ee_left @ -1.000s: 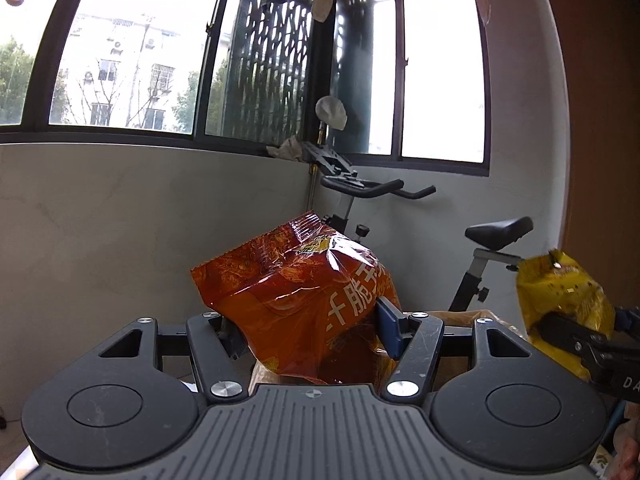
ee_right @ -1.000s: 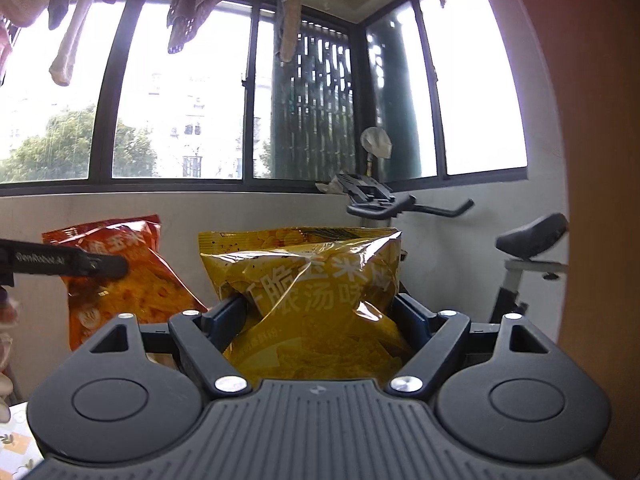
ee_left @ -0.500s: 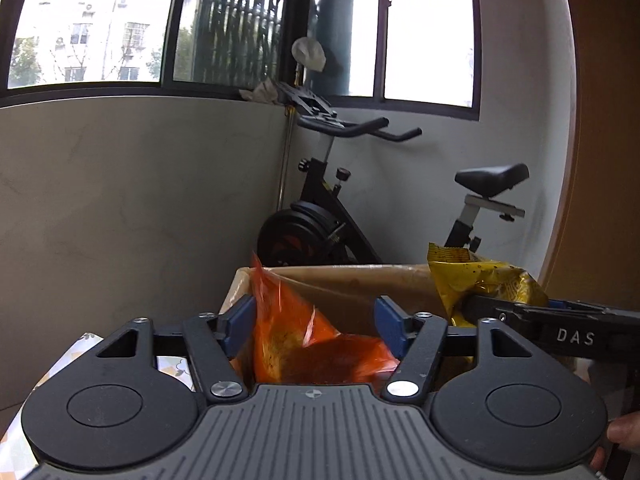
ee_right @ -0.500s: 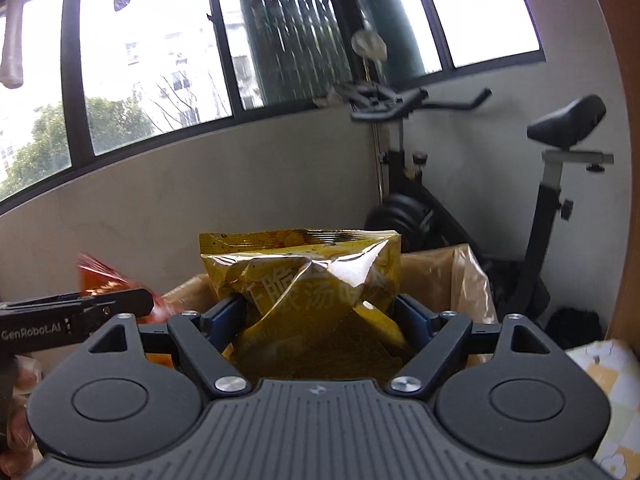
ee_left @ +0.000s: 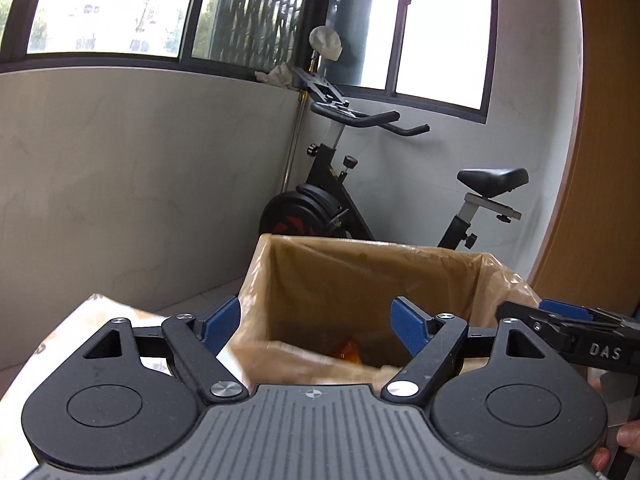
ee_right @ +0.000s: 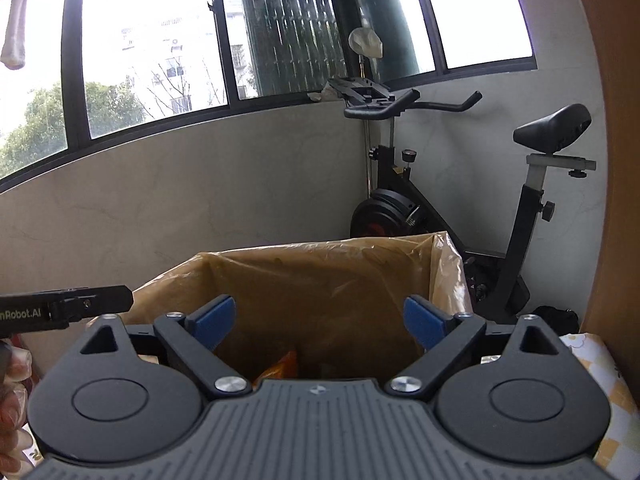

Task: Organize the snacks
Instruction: 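Grasp green rice-cracker bag with left tool while right tool grasps bread packet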

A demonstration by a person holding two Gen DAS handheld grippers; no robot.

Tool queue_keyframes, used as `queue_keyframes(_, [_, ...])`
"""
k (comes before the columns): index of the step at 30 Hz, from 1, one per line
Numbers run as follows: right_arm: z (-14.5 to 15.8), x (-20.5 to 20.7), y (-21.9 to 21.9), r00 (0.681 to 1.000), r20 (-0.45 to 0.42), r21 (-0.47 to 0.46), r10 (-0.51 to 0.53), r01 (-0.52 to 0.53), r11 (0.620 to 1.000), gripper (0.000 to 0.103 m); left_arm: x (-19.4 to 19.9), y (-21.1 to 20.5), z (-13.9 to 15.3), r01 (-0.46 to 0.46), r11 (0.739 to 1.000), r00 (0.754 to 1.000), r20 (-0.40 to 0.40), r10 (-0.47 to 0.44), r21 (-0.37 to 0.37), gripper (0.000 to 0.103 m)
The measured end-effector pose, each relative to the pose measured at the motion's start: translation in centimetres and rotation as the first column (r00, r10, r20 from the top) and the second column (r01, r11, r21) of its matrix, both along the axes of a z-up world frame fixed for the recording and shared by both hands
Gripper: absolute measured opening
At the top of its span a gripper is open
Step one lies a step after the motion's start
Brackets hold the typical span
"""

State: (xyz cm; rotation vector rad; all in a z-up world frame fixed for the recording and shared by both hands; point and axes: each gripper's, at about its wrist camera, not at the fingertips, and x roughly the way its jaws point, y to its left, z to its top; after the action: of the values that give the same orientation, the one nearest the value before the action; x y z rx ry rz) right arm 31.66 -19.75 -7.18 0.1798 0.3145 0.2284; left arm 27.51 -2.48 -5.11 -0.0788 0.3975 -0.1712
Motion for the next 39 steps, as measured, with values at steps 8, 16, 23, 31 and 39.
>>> queue_keyframes(8, [-1.7,-6.2,1.2,0.999,0.036,-0.043,-0.007,0.009,0.999,0.094,-4.4,1.9,-1.6,0.011,0.999,0.999,-0.040,-0.013,-0.049,0.085])
queue_keyframes(16, [-4.2,-9.5,2.1,1.000,0.007,-0.067,-0.021,0.021,0.998,0.094,-5.7,2.0,-5.0,0.037,0.996,0.990,-0.135,-0.048,-0.083,0.085])
queue_keyframes(23, [-7.0,-10.6,1.8,0.996,-0.084,-0.064,-0.035,0.029,0.998,0.093,-4.8,0.5,-8.1,0.101,0.992,0.974,-0.198,-0.114,-0.074,0.090])
queue_keyframes(31, [-10.3,-11.0,1.5,0.985,-0.164,-0.098,-0.045,0.029,0.995,0.093,-2.5,-0.4,-11.3,0.144,0.983,0.935,-0.308,-0.174,-0.118,0.091])
queue_keyframes(39, [-12.3,-11.2,0.8,0.973,-0.224,-0.089,-0.057,0.037,0.995,0.092,-1.4,-1.6,-13.9,0.169,0.973,0.906,-0.365,-0.216,-0.157,0.097])
